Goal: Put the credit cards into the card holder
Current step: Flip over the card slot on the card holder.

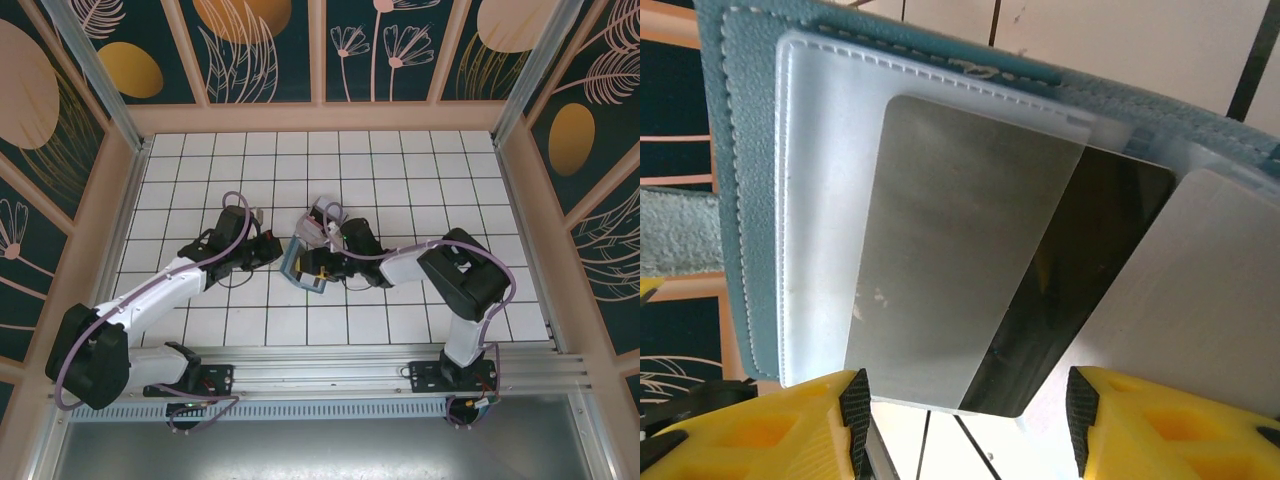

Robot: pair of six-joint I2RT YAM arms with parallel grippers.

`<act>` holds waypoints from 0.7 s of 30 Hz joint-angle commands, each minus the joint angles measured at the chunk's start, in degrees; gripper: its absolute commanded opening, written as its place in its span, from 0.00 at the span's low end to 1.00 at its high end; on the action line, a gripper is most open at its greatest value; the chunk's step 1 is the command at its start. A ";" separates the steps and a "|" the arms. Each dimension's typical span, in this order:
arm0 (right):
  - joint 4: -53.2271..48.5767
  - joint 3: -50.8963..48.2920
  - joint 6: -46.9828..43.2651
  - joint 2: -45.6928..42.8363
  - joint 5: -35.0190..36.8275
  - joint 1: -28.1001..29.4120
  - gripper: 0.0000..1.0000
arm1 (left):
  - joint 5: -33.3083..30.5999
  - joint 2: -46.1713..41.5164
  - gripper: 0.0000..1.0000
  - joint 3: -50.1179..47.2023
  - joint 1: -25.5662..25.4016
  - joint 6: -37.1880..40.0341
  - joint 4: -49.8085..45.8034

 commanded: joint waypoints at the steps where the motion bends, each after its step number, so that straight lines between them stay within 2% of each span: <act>1: 3.89 -2.72 2.63 1.48 -0.55 -0.76 0.58 | 2.49 -0.54 0.00 2.53 0.15 -1.63 0.19; 11: 22.64 -10.68 11.91 6.11 -0.67 -2.30 0.59 | 3.65 3.97 0.00 4.35 -3.30 -3.45 -0.03; 15: 25.92 -12.25 13.57 6.99 -0.89 -2.74 0.60 | 2.15 7.38 0.00 6.68 -5.37 -2.91 -1.05; 21: 27.31 -14.37 14.85 5.09 -0.50 -2.76 0.61 | -1.89 7.91 0.00 7.35 -5.43 -1.45 -3.65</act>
